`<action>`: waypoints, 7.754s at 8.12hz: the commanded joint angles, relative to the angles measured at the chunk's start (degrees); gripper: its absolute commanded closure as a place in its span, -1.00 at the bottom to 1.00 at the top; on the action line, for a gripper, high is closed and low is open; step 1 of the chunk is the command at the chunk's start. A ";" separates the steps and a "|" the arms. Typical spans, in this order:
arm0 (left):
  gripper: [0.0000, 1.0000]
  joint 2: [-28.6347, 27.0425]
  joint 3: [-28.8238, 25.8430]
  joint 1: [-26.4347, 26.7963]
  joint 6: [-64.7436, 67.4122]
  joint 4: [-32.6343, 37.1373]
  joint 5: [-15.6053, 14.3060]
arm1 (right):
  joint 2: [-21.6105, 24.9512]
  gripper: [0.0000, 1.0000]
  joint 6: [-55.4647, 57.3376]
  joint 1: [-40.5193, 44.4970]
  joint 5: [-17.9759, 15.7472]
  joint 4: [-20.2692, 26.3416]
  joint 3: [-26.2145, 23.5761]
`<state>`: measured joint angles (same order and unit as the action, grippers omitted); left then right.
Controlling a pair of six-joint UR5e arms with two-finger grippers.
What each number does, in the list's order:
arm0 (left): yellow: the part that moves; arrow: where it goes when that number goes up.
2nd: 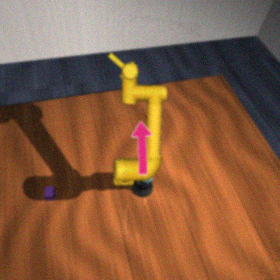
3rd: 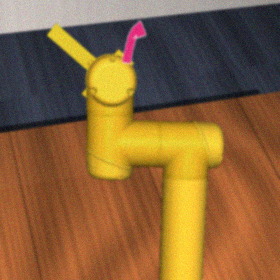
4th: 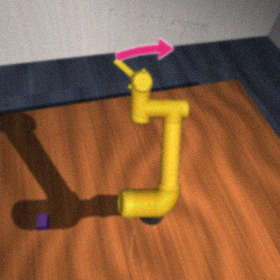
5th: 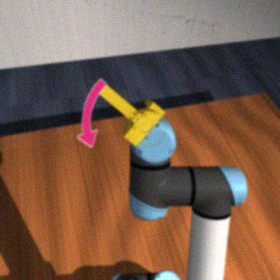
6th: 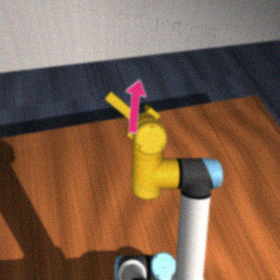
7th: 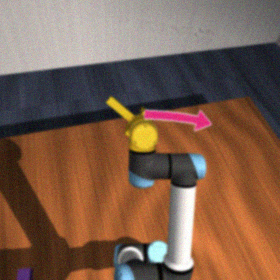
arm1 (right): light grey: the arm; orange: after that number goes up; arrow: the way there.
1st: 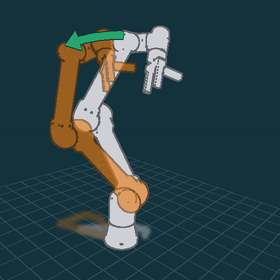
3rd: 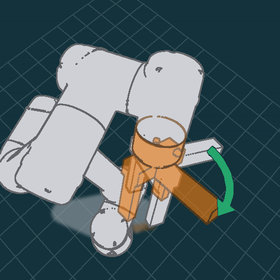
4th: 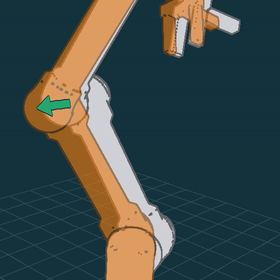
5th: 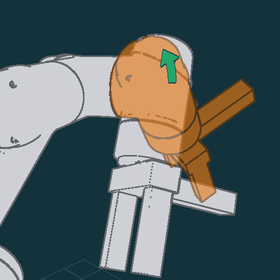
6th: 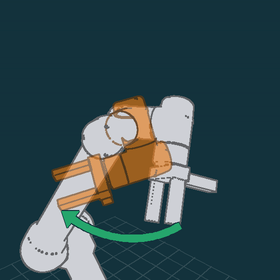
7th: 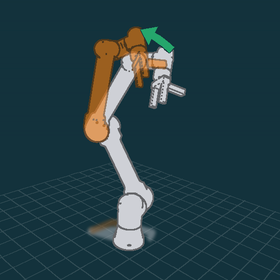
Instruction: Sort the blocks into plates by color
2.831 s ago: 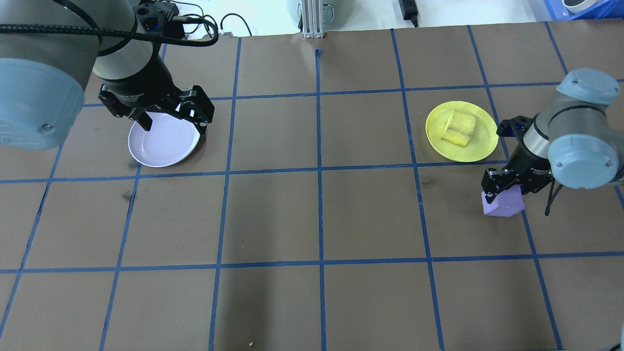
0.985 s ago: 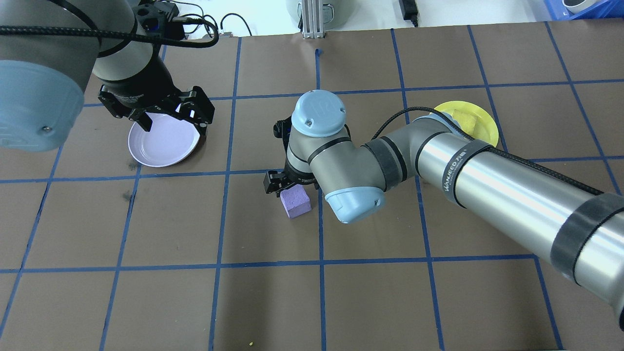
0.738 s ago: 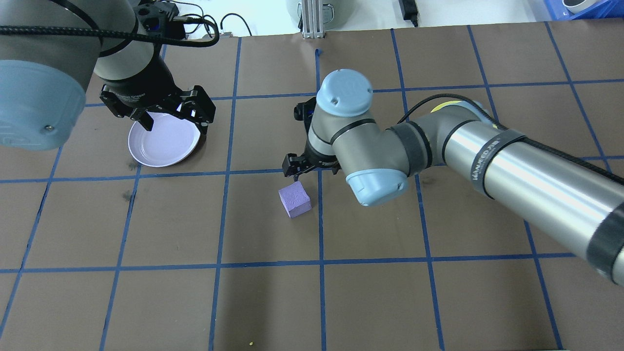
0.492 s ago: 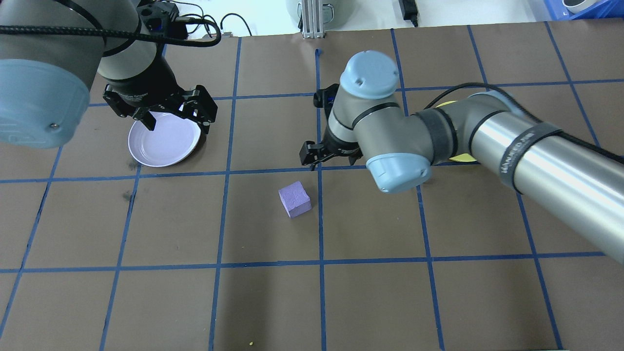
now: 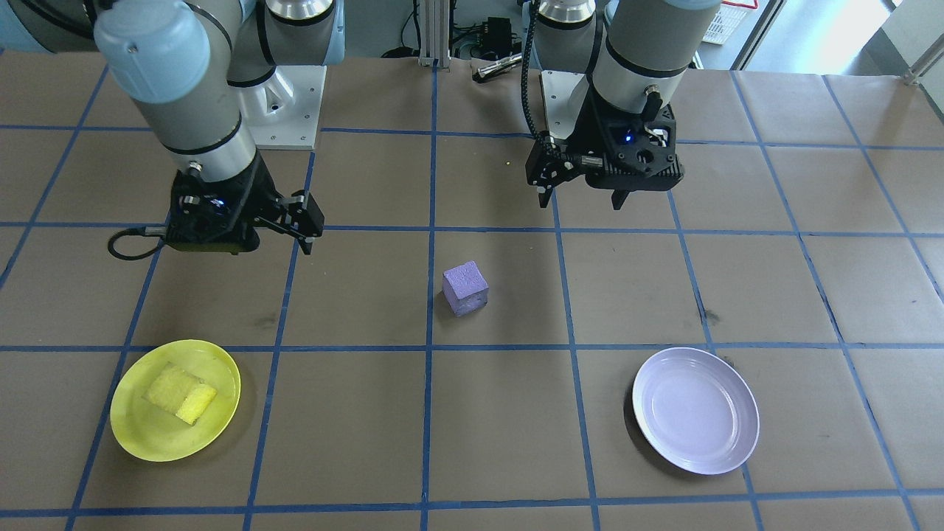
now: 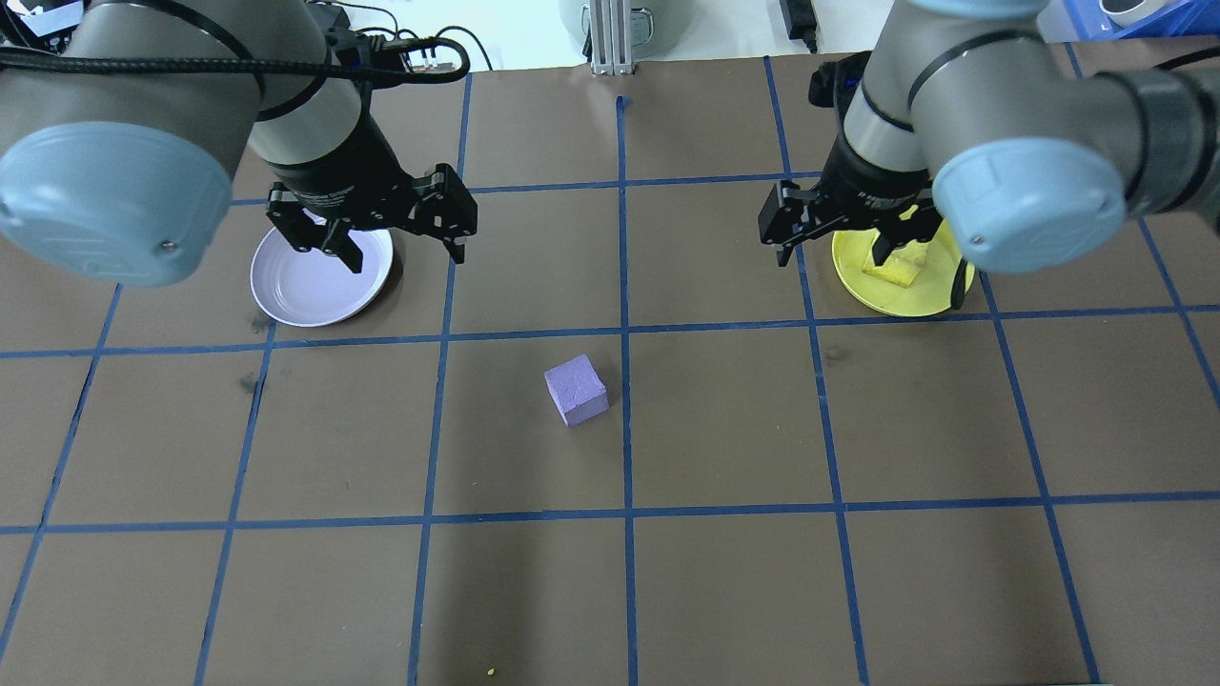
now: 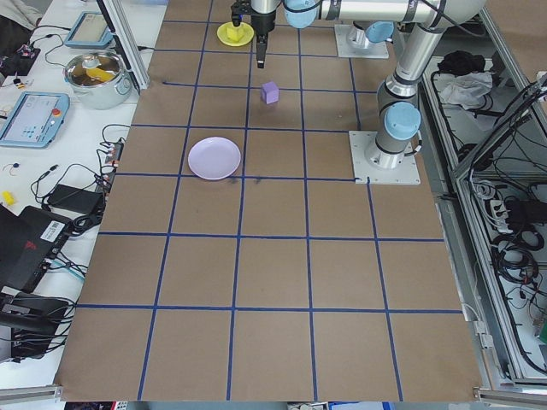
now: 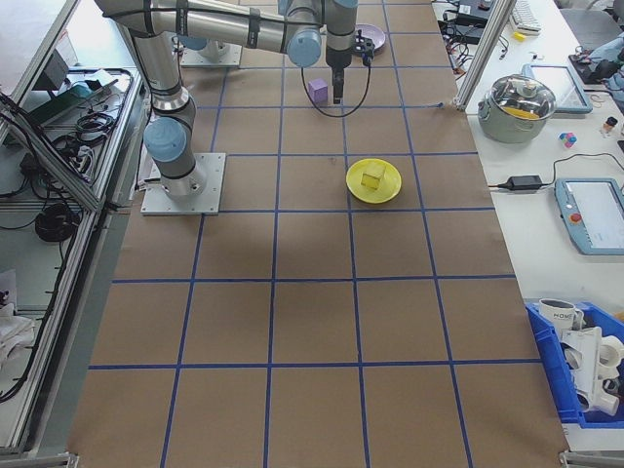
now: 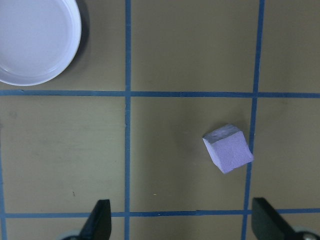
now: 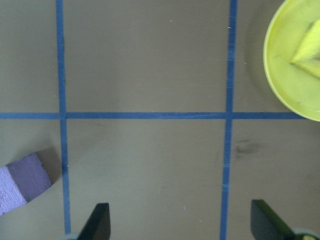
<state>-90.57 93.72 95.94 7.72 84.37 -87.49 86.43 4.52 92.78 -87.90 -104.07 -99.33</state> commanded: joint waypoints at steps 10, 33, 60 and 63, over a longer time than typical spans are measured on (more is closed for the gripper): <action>-1.00 -19.63 3.48 11.55 29.64 -7.28 2.32 | 1.64 -1.00 -1.53 -1.11 -2.46 18.99 12.67; 1.00 -16.90 -1.35 -16.47 -32.02 -11.04 -2.68 | 1.90 -1.00 -1.53 -1.11 -2.46 19.08 12.67; -1.00 4.87 -2.14 -3.22 -13.96 2.29 -9.46 | 1.81 -1.00 -1.53 -1.11 -2.63 19.08 12.76; -1.00 6.20 -1.35 -3.13 -13.87 2.38 -8.93 | 1.64 -1.00 -2.14 -1.11 -2.63 19.08 12.67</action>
<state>-84.92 92.09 92.77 -6.19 86.69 -96.61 88.19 2.93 91.67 -90.54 -84.99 -86.64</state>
